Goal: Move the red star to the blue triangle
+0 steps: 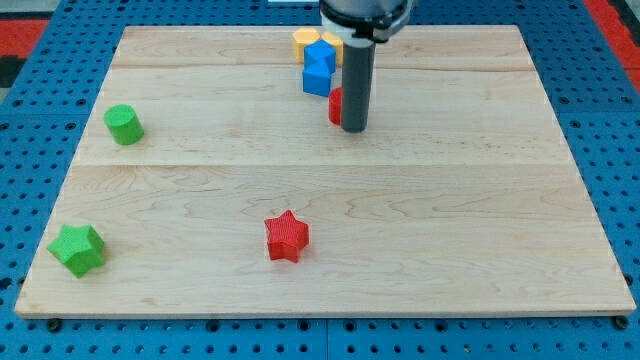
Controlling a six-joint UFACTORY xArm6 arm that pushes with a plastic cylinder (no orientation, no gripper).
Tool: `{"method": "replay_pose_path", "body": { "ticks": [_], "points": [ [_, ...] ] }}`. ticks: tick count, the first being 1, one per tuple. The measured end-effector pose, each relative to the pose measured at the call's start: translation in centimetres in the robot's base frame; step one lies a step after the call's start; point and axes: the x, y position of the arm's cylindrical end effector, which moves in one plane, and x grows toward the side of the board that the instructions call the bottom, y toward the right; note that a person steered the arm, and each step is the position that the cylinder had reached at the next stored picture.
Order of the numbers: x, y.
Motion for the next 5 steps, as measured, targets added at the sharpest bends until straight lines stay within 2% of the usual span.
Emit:
{"method": "replay_pose_path", "body": {
  "ticks": [2, 3, 4, 5],
  "points": [
    [-7.6, -2.6],
    [-4.7, -1.9],
    [5.9, 1.3],
    [14.4, 1.6]
  ]
}}
